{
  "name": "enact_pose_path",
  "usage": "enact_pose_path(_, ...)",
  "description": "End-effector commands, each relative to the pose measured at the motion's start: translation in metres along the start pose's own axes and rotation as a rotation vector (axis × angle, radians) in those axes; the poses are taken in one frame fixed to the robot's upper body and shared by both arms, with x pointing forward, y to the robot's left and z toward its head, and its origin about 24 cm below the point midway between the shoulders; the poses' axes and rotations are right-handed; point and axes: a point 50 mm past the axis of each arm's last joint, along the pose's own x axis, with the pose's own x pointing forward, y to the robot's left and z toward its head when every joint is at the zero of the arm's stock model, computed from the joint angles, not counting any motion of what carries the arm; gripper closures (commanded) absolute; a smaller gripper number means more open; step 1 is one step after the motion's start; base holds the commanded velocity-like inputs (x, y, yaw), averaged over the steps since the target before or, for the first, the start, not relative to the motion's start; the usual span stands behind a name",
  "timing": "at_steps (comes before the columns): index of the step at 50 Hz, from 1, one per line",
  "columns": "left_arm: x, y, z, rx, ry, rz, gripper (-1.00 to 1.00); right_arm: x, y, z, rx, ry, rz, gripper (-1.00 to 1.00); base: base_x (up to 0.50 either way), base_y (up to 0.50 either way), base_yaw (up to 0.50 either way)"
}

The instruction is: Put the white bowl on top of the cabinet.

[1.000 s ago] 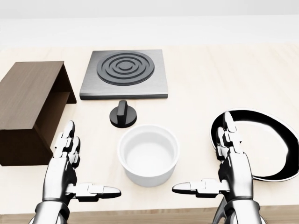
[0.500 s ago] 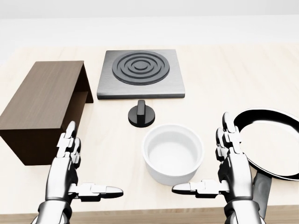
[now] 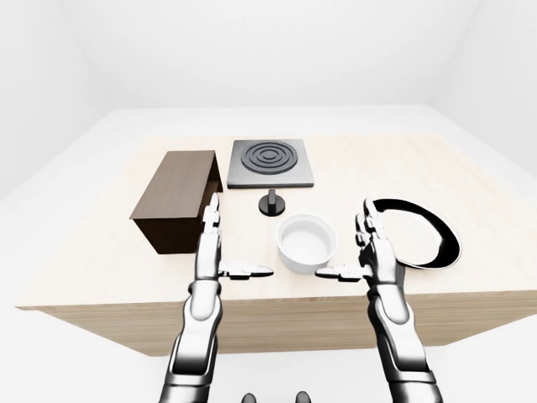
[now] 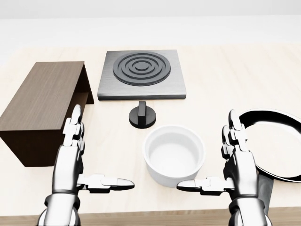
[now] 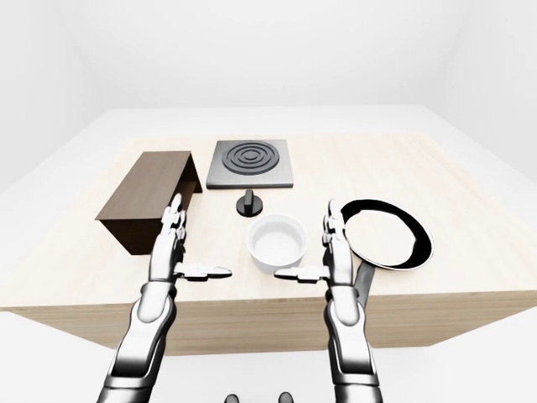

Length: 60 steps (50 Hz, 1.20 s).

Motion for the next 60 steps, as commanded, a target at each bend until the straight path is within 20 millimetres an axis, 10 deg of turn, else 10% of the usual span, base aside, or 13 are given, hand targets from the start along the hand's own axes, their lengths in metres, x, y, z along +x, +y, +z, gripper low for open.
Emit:
enact_pose_path(1, 0.004, -0.019, 0.038, 0.057, -0.162, -0.011, -1.00, 0.005, -0.006, 0.004, -0.004, -0.012, -0.018, -1.00, 0.00, 0.00, 0.00)
enact_pose_path(60, 0.023, -0.119, 0.018, 0.699, -0.179, -0.259, -1.00, 0.020, -0.040, 0.027, 0.016, -0.052, -0.112, -1.00, 0.00, 0.00, 0.00)
